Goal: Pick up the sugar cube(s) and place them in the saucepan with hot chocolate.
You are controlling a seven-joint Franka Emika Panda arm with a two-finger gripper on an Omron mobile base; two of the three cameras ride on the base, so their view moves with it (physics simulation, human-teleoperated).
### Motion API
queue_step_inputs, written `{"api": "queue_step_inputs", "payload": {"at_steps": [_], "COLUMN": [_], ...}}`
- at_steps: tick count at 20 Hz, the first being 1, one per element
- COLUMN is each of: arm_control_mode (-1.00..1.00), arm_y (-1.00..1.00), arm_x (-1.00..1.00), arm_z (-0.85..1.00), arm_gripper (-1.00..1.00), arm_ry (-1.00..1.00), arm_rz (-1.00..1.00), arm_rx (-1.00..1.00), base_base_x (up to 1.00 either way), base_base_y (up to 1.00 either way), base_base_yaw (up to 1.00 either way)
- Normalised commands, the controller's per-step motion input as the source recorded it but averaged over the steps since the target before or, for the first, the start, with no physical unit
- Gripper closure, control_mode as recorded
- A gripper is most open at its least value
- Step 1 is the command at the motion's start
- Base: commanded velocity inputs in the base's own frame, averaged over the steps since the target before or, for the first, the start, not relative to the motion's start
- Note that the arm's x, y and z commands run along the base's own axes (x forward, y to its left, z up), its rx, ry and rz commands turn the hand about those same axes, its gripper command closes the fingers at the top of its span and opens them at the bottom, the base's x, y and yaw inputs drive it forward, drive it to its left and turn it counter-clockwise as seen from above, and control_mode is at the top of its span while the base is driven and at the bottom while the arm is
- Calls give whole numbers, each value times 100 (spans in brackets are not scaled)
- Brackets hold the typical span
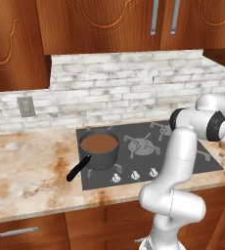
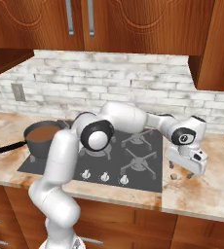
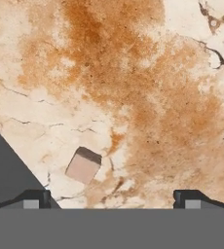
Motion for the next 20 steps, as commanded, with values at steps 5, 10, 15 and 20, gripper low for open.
{"api": "queue_step_inputs", "payload": {"at_steps": [5, 10, 15, 20], "arm_control_mode": [-100, -100, -100, -100], "arm_y": [19, 20, 1, 0], "arm_x": [-13, 0, 14, 20], "arm_z": [-5, 0, -19, -35], "arm_gripper": [-100, -100, -100, -100], "arm_ry": [-4, -1, -3, -2], "arm_rz": [0, 0, -2, -3], "arm_rx": [0, 0, 0, 0], "base_base_x": [0, 0, 0, 0], "base_base_y": [0, 0, 0, 0], "base_base_yaw": [0, 0, 0, 0]}}
